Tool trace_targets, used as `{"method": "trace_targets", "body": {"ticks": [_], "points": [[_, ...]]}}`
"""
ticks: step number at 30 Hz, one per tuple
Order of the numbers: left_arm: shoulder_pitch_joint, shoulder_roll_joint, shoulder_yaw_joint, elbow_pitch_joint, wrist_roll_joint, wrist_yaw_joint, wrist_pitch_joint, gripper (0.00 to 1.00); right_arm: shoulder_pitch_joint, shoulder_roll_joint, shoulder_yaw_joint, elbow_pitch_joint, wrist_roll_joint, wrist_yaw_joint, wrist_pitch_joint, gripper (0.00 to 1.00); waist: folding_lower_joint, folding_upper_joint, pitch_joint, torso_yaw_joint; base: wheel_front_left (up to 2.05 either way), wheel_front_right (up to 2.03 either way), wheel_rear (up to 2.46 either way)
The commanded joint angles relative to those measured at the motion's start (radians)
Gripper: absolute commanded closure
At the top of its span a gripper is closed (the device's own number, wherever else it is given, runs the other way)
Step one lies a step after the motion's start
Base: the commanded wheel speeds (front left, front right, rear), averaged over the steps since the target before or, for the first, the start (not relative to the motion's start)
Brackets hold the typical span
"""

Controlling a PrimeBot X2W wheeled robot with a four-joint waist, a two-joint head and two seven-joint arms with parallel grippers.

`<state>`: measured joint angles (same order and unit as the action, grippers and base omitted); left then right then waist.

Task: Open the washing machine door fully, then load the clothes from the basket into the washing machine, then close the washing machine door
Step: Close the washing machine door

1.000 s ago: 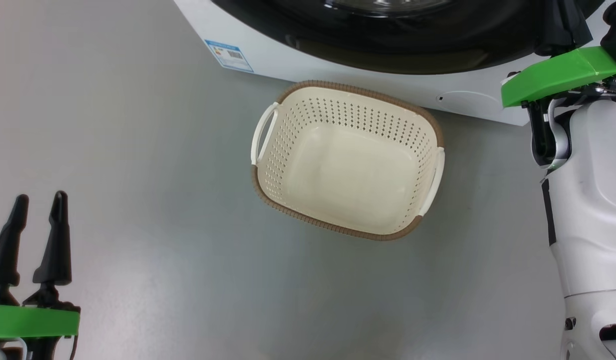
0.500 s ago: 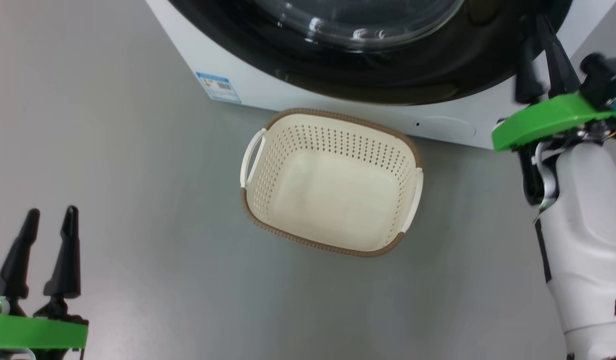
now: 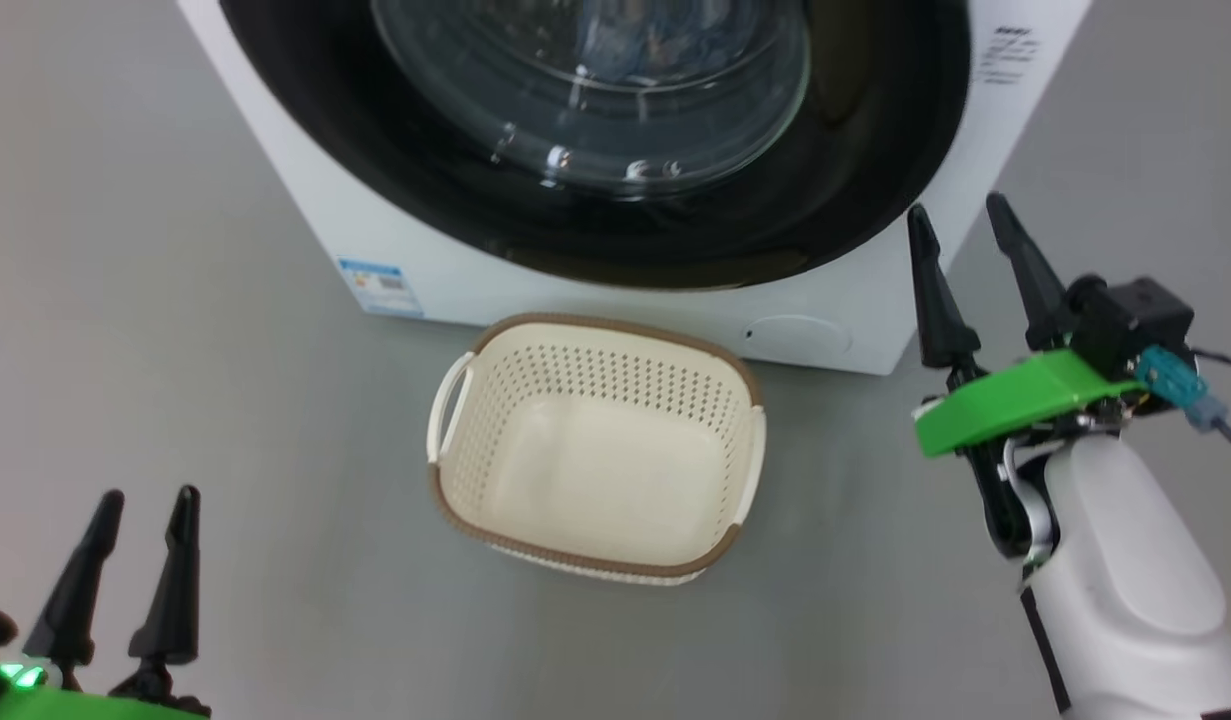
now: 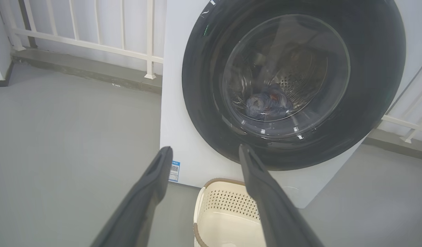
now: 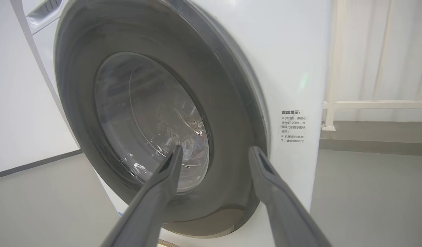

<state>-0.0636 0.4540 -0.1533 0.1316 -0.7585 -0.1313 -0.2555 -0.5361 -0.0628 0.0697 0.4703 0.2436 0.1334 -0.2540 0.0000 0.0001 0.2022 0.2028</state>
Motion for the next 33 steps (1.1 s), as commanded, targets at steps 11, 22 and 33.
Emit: {"method": "trace_targets", "body": {"ticks": [11, 22, 33], "points": [[0.043, -0.020, 0.078, -0.008, 0.060, 0.001, -0.006, 0.00, 0.184, 0.013, 0.080, -0.169, 0.035, -0.003, -0.008, 0.00, 0.0000, -0.0001, -0.135, -0.160, 0.00, 0.00, 0.00], [0.071, -0.062, 0.100, -0.007, 0.081, 0.001, -0.006, 0.00, 0.333, 0.013, 0.081, -0.263, 0.027, -0.003, -0.008, 0.00, 0.0000, -0.0001, -0.177, -0.217, 0.00, 0.00, 0.00], [0.090, -0.074, 0.113, -0.027, 0.072, 0.001, -0.006, 0.00, 0.425, 0.013, 0.037, -0.301, 0.037, -0.003, -0.008, 0.00, 0.0000, -0.0001, -0.194, -0.245, 0.00, 0.00, 0.00]]}}
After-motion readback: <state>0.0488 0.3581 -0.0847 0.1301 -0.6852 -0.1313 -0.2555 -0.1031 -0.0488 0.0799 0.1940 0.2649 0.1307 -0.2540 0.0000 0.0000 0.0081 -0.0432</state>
